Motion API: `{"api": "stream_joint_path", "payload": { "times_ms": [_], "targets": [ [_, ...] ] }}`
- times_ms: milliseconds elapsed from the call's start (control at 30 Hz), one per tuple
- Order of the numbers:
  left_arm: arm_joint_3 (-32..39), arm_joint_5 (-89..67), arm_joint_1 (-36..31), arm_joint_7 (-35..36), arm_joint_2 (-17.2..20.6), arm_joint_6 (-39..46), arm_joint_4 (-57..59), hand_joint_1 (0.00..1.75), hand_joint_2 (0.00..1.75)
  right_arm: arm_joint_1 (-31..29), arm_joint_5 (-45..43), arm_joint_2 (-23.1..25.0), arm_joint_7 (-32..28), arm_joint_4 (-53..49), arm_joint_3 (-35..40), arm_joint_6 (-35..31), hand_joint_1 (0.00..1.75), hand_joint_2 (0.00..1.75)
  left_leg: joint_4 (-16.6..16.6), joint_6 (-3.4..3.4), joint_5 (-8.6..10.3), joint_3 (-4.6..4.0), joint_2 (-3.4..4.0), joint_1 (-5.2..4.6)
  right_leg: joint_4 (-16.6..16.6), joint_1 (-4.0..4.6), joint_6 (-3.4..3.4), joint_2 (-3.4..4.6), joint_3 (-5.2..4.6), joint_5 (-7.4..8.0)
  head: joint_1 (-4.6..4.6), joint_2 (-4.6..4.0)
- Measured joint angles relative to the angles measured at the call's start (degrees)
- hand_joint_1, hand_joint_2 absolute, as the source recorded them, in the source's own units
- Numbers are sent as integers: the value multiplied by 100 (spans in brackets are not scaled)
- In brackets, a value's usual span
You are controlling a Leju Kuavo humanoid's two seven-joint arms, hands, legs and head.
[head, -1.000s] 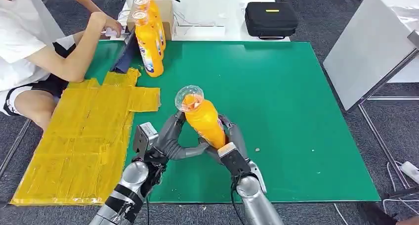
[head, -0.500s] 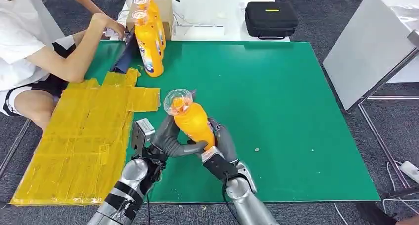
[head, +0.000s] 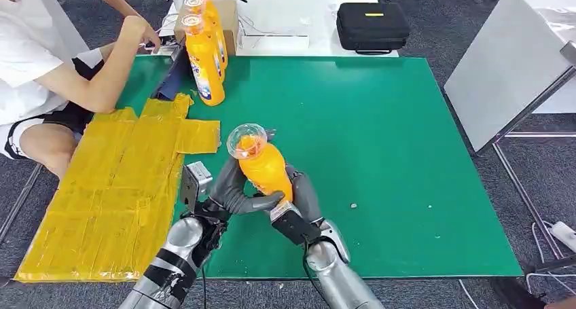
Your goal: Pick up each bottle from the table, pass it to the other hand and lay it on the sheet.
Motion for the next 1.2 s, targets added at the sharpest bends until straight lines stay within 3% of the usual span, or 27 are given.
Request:
{"api": "stream_joint_path", "payload": {
  "times_ms": [367, 400, 433, 467, 733, 1200],
  "targets": [
    [11, -94, -14, -57, 0, 192, 0, 175, 175, -30, 7, 4, -22, 96, 2, -68, 175, 175, 0, 0, 0, 0, 0, 0, 0, -1, 0, 0, -2, 0, -2, 0],
    [11, -105, -14, -63, 0, 205, 0, 175, 175, -30, 0, 4, -22, 96, 0, -81, 155, 175, 0, 0, 0, 0, 0, 0, 0, 0, 0, 0, -1, 0, 2, 0],
    [11, -107, -14, -68, 0, 221, 0, 175, 175, -30, 0, 2, -24, 96, 0, -81, 58, 175, 0, 0, 0, 0, 0, 0, 0, 0, 0, 0, -1, 0, 0, 0],
    [11, -111, -14, -70, 0, 240, 0, 175, 175, -30, -2, 2, -24, 96, 0, -83, 0, 175, 0, 0, 0, 0, 0, 0, 0, -1, 0, 0, -2, 0, 0, 0],
    [-63, -1101, -23, -94, 9, 1147, -114, 175, 175, 268, -221, -61, -7, -373, -50, -55, 0, 175, 0, 0, -1, -2, 1, -1, 0, -1, 0, 0, -1, 0, 0, 0],
    [-63, -1141, -30, -85, 22, 1185, -205, 175, 175, 441, -243, -107, 9, -802, -87, -20, 0, 175, 0, 0, 0, -2, 3, 0, 0, 0, 0, 1, -2, 1, 0, 0]
  ]
}}
